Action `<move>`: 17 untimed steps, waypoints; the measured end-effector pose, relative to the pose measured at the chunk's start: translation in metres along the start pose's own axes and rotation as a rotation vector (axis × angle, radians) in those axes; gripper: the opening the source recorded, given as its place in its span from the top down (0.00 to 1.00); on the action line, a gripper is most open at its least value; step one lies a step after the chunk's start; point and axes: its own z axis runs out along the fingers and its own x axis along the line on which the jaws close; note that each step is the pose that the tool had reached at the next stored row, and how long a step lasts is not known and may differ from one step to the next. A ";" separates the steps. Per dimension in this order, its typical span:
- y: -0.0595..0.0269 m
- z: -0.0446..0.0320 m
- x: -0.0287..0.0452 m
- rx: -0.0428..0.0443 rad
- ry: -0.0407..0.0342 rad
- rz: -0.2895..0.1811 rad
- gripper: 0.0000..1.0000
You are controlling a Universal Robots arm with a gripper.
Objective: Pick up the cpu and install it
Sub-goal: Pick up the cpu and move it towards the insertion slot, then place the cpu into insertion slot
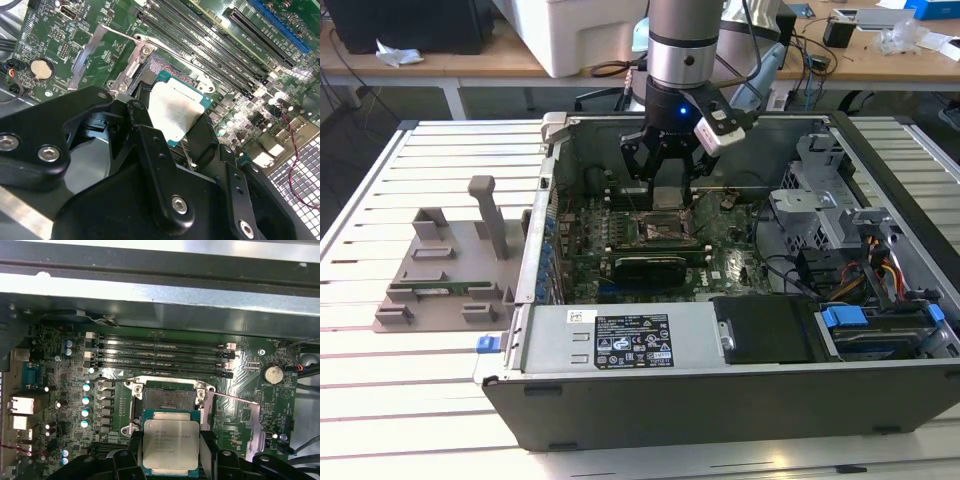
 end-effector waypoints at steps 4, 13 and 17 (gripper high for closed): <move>0.0000 0.0000 -0.0001 -0.0001 0.0000 0.001 0.46; 0.0000 0.0000 -0.0001 -0.0005 0.0013 0.033 0.46; 0.0000 0.0000 -0.0001 -0.0015 0.0038 0.096 0.46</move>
